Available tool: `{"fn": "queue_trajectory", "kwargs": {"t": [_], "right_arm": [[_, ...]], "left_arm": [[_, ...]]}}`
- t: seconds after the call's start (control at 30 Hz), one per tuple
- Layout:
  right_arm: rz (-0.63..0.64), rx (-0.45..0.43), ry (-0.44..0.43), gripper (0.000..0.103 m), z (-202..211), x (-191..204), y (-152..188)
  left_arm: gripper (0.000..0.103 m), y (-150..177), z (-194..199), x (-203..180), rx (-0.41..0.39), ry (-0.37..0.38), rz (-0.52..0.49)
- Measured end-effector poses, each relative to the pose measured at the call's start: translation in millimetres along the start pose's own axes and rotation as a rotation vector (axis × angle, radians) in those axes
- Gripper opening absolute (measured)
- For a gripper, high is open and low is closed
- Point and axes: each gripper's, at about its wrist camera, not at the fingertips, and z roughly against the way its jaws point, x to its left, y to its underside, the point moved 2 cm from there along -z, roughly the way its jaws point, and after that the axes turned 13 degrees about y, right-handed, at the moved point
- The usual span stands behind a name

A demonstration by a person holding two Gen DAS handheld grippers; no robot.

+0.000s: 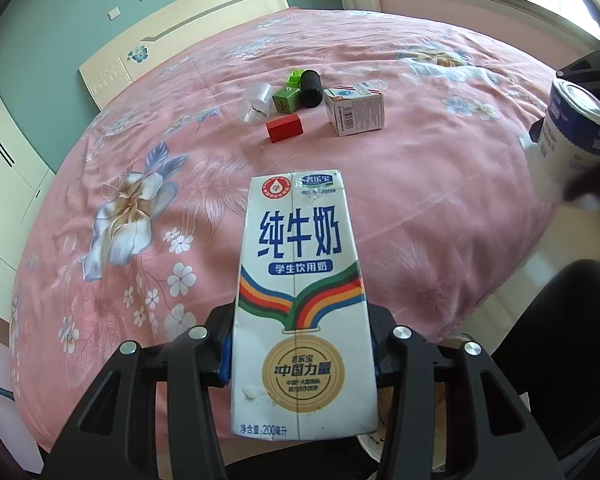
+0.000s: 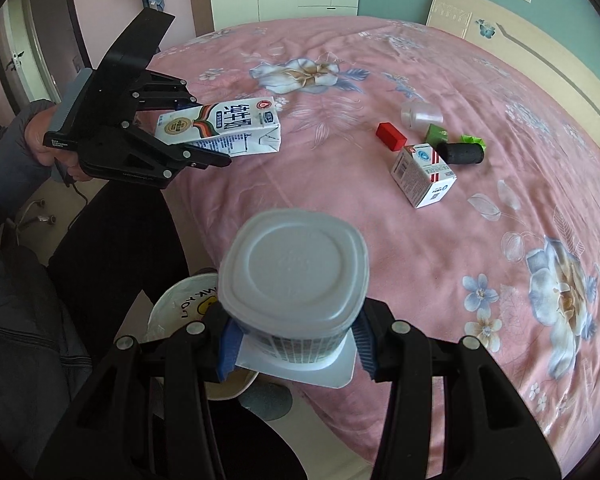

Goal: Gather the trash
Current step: 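Carry the milk carton and yogurt cup in both tools over the trash bin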

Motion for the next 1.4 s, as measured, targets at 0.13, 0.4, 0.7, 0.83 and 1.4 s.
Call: {"fn": "queue_trajectory", "kwargs": {"t": [0.13,0.4,0.7,0.83,1.4], "right_arm": [[0.008,0.002,-0.018,0.048,6.4,24.0,14.3],[0.017,-0.002,-0.044,0.048,16.9,62.3,33.2],[0.044,0.009,-0.089,0.048,15.2,104.6,46.0],[0.050,0.025,-0.120,0.048,6.2,120.2,52.1],[0.050,0.112,-0.236,0.048,-49.8,164.1,71.6]], "left_arm": [[0.049,16.7,6.8,-12.8,0.009,0.004,-0.020],[0.049,49.8,16.2,-32.6,0.029,0.024,-0.035],[0.049,83.4,19.6,-57.0,0.065,0.064,-0.076],[0.049,99.1,17.0,-69.8,0.091,0.085,-0.096],[0.049,156.8,-15.7,-95.4,0.200,0.174,-0.083]]}}
